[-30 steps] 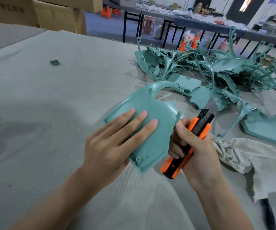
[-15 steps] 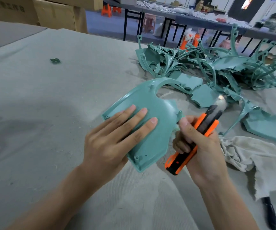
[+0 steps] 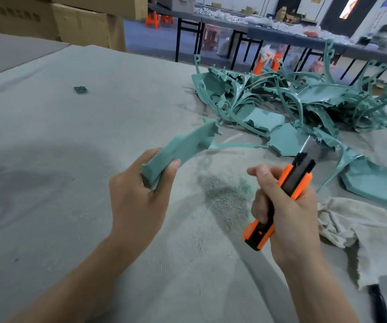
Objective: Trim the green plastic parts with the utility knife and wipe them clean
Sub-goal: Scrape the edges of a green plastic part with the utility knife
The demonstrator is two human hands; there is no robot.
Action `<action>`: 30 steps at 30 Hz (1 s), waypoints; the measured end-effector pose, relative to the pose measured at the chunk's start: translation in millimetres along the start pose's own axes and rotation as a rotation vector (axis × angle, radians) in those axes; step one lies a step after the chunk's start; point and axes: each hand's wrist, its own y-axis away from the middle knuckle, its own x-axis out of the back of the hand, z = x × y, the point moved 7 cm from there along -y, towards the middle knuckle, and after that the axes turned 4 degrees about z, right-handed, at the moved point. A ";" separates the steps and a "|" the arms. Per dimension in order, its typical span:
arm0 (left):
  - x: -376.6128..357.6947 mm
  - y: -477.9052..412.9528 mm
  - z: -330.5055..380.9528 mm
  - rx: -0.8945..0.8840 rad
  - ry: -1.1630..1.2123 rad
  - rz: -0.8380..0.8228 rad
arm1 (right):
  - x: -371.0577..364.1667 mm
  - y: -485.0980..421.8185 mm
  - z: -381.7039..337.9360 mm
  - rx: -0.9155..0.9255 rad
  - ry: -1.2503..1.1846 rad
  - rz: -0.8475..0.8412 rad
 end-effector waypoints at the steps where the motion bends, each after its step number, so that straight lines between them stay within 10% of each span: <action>1: -0.4 -0.6 -5.8 0.060 0.019 0.008 | -0.5 0.8 -0.3 0.012 0.016 0.001; 5: -1.9 -2.0 -20.9 0.205 0.044 0.023 | -10.5 5.3 -2.0 0.060 0.096 -0.070; 17: -2.1 7.8 12.3 -0.509 -0.400 0.032 | -42.9 35.2 -16.5 0.519 0.711 -0.205; 30: -6.2 10.2 16.2 -0.568 -0.477 -0.085 | -51.0 40.5 -21.2 0.616 0.814 -0.211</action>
